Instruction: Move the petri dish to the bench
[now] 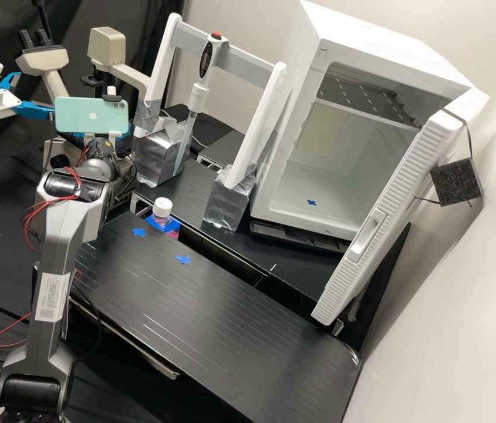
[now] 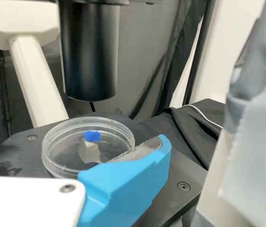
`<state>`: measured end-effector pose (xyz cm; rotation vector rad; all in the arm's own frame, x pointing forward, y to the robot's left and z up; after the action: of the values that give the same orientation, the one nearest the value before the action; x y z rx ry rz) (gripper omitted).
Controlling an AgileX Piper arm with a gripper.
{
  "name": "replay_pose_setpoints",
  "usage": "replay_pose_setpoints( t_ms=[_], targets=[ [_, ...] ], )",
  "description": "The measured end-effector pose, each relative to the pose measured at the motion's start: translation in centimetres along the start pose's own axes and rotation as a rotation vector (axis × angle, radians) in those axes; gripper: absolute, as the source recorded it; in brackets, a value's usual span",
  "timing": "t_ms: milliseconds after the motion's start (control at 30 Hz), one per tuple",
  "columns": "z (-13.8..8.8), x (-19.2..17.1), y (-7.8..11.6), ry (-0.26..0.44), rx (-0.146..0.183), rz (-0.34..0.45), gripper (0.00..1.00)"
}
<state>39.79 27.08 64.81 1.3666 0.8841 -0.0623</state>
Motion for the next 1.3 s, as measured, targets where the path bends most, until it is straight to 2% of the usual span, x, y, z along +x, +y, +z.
replay_pose_setpoints(
  t_ms=[200, 267, 467, 600, 633, 767, 900, 1033, 1100, 1200, 1300],
  targets=[
    [0.0, 0.9, -0.2, -0.034, -0.005, -0.011, 1.00],
    [0.0, 1.1, -0.2, -0.038, 0.003, -0.011, 1.00],
    [0.0, 1.3, -0.4, -0.056, 0.101, 0.022, 1.00],
    [0.1, 1.4, -0.8, -0.073, 0.139, 0.037, 1.00],
    [0.1, 1.3, -0.9, -0.076, 0.140, 0.039, 1.00],
    [-0.4, 1.4, -1.6, -0.078, 0.118, 0.039, 1.00],
    [-0.8, 1.5, -2.2, -0.086, 0.079, 0.050, 1.00],
    [-1.0, 1.5, -2.7, -0.098, 0.019, 0.065, 1.00],
    [-1.1, 1.5, -2.7, -0.106, 0.009, 0.074, 1.00],
    [-1.1, 1.5, -2.6, -0.104, -0.024, 0.092, 1.00],
    [-1.1, 1.5, -2.5, -0.108, -0.038, 0.096, 1.00]
  ],
)
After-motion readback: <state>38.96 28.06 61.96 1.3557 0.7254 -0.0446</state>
